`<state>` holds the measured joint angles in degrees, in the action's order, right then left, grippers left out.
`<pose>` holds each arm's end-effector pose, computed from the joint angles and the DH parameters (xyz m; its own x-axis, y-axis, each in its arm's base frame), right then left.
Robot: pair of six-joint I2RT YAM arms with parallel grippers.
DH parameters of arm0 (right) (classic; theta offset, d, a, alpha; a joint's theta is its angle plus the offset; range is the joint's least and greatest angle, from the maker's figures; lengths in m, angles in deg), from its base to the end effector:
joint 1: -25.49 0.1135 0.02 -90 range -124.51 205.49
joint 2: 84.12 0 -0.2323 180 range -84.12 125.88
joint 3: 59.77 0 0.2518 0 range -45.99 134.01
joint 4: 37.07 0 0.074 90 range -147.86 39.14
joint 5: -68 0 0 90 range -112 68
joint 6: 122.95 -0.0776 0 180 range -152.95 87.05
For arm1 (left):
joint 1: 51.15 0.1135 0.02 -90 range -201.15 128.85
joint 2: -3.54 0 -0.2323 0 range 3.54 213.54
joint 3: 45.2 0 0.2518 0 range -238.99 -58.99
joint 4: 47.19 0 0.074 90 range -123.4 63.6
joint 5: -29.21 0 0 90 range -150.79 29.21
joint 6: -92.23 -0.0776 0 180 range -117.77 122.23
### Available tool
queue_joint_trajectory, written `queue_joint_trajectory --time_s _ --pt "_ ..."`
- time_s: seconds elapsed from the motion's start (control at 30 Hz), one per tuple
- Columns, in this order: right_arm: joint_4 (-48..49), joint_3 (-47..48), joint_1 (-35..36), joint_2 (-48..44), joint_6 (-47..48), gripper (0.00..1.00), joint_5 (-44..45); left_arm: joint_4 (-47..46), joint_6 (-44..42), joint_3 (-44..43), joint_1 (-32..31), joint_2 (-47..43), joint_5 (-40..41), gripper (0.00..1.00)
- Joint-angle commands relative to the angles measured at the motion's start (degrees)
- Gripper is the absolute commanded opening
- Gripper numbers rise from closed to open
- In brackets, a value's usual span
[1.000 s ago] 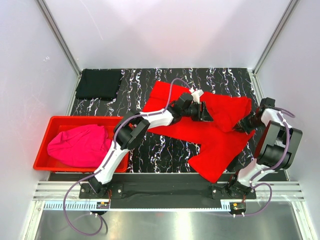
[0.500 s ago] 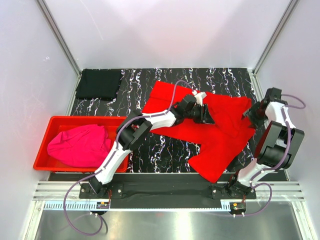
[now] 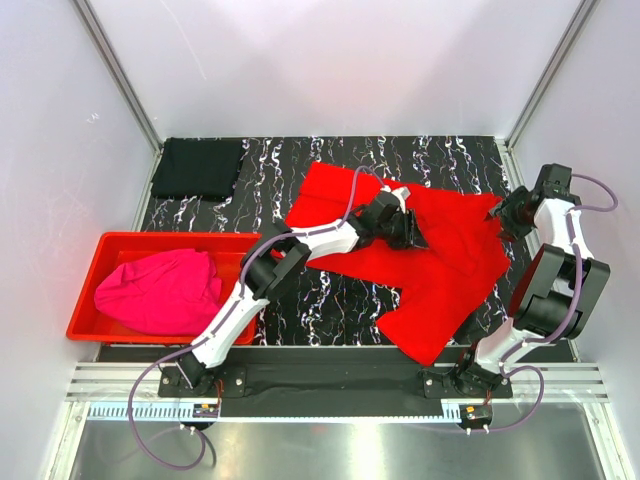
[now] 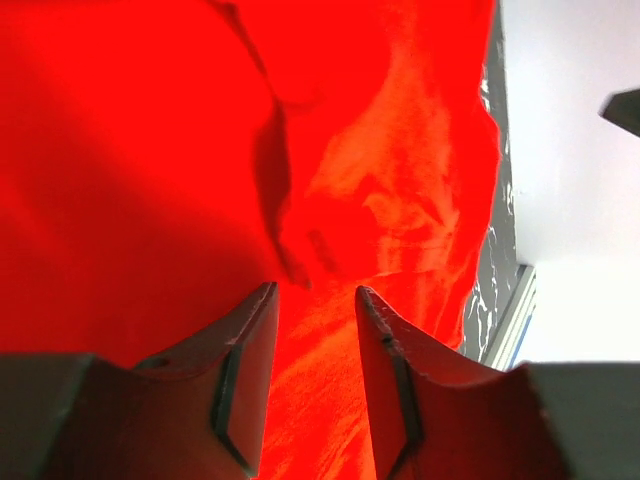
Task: Fold and stack the t-shirts
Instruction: Fold the tshirt
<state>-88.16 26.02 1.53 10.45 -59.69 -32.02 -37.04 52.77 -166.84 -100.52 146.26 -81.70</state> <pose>0.3371 -0.1350 0.1765 -0.5618 0.7345 -0.3806 0.6415 0.6773 0.3602 0.3469 -0.4469 0.0877 -0.9154 -0.0407 -0.4006 0.3162 0.5432 -0.7778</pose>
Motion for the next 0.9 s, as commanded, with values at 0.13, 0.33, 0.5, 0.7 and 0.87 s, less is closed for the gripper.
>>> queue_joint_trajectory --time_s 0.13,0.33,0.5,0.7,0.87 --pt "2.23 1.56 -0.20 -2.46 -0.41 0.59 -1.75 1.44 5.79 -3.50 -0.73 1.69 2.54 0.42" --pt "2.93 1.12 -0.20 -2.19 -0.42 0.59 -2.02 -0.23 7.98 -4.12 -0.73 3.44 2.01 0.42" --pt "3.11 1.20 -0.20 -2.19 -0.59 0.59 -2.11 -0.84 10.71 -4.65 -0.73 4.41 0.60 0.41" --pt "3.20 1.21 -0.20 -2.45 -0.24 0.59 -2.46 -3.12 12.04 -0.79 -0.73 2.06 0.69 0.38" --pt "3.20 0.59 -0.20 -2.45 0.11 0.59 -2.37 1.34 6.06 4.14 -0.73 -2.79 6.13 0.40"
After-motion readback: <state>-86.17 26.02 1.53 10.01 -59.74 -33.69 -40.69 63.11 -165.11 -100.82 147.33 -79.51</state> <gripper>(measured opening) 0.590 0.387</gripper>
